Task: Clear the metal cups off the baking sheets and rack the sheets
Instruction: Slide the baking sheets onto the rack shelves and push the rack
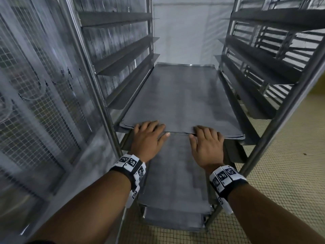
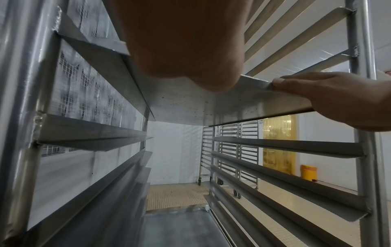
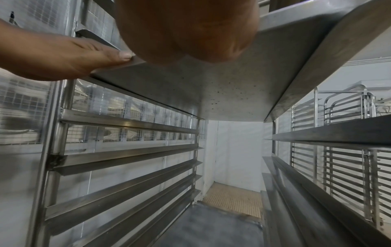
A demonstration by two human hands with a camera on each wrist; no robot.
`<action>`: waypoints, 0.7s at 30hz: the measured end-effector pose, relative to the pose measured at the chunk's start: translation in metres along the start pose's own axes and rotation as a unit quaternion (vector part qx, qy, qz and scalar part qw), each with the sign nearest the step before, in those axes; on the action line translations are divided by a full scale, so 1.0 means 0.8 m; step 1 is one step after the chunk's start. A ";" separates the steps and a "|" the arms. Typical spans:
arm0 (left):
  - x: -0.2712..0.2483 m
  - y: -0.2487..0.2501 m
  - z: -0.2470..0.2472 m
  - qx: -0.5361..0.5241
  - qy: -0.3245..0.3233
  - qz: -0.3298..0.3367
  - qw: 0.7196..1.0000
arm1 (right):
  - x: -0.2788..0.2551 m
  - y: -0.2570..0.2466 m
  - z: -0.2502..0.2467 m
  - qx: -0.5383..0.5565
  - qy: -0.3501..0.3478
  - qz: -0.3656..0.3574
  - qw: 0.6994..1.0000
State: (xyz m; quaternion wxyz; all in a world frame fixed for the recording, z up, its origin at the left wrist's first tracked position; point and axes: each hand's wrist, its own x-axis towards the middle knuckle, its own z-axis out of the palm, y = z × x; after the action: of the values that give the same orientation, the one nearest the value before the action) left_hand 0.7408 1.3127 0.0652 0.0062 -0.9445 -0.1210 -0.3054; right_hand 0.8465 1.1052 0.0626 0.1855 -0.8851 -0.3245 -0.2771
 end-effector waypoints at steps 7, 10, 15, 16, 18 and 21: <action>0.004 -0.006 -0.001 -0.016 -0.015 -0.007 1.000 | 0.006 0.002 -0.004 0.029 -0.031 0.009 0.999; -0.004 0.005 -0.007 -0.037 -0.010 0.011 0.999 | -0.001 0.008 -0.013 0.053 -0.043 -0.016 0.998; -0.037 0.073 0.014 -0.109 0.026 0.065 0.992 | -0.078 0.016 -0.041 0.023 -0.053 0.023 0.998; -0.043 0.090 0.021 -0.132 0.037 0.073 0.988 | -0.100 0.023 -0.047 0.012 -0.064 0.041 0.997; -0.056 0.127 0.031 -0.183 0.046 0.096 0.977 | -0.149 0.044 -0.063 -0.015 -0.099 0.097 0.990; -0.082 0.193 0.040 -0.286 -0.004 0.145 0.947 | -0.231 0.085 -0.101 -0.040 -0.142 0.220 0.964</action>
State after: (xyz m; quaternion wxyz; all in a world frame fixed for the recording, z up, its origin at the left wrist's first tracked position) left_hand 0.7436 1.1506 0.0105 -0.2209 -0.9149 0.1095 -0.3197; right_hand 0.7451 0.9282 0.0021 0.1582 -0.9717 -0.1332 -0.1139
